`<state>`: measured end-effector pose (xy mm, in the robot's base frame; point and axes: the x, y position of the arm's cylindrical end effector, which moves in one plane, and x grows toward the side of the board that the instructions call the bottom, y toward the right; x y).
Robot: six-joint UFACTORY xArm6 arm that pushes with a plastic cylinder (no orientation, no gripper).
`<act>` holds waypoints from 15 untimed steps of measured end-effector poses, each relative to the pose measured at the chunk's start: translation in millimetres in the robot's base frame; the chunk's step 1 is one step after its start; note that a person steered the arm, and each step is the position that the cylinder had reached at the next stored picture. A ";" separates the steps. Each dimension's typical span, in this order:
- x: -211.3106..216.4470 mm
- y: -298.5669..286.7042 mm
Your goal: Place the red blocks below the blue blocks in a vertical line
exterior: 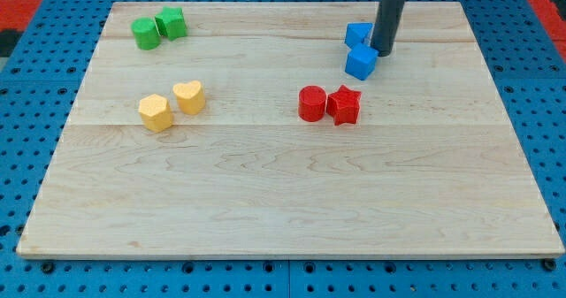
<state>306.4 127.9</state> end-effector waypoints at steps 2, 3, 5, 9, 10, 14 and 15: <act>1.1 -2.1; 50.9 43.5; 139.7 -26.6; 91.8 -174.1; 84.8 -167.2; 79.8 -88.7; 110.2 -91.9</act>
<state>416.5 36.0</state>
